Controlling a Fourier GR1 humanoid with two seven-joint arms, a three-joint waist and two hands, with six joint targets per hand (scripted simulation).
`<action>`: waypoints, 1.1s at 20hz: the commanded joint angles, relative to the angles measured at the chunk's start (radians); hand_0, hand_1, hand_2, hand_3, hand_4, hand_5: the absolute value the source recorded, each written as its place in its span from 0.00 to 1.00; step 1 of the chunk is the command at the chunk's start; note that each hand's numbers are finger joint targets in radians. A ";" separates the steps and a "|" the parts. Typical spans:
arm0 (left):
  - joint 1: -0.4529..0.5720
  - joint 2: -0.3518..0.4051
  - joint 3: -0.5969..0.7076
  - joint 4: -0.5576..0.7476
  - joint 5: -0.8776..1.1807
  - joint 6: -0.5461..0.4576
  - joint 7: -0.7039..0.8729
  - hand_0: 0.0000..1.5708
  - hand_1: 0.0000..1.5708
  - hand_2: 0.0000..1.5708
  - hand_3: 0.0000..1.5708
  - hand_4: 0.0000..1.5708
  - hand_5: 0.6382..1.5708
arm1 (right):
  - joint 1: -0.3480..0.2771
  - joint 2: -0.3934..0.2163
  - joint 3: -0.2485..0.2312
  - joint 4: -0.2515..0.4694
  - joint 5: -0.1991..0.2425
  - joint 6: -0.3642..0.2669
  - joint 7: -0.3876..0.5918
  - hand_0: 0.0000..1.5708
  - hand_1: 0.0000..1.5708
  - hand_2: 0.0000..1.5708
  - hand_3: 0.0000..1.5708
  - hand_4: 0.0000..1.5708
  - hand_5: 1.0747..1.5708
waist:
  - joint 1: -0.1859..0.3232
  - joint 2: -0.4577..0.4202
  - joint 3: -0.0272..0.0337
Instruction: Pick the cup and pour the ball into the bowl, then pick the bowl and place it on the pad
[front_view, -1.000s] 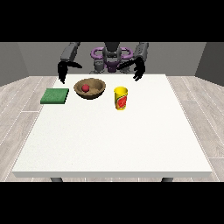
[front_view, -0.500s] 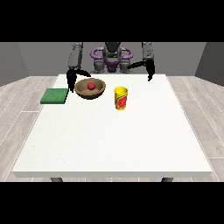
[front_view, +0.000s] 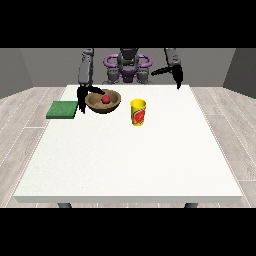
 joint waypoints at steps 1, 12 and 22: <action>-0.004 -0.023 -0.023 -0.033 -0.038 0.036 0.023 0.00 0.00 0.00 0.00 0.00 0.99 | -0.041 0.036 0.008 0.094 0.004 -0.020 -0.092 0.00 0.00 0.00 0.00 0.09 0.99 | -0.002 0.021 0.0002; -0.017 0.001 -0.021 -0.083 0.018 -0.055 0.009 0.00 0.00 0.00 0.00 0.36 0.98 | 0.074 -0.064 0.062 0.171 0.201 -0.377 0.038 1.00 1.00 1.00 1.00 0.59 0.93 | 0.100 0.065 -0.0054; 0.036 0.050 0.085 0.098 0.072 -0.078 -0.008 0.00 0.00 0.00 0.00 0.62 0.84 | -0.028 -0.049 0.215 0.032 0.343 -0.499 0.488 1.00 1.00 1.00 0.60 0.54 0.98 | -0.031 -0.161 -0.0040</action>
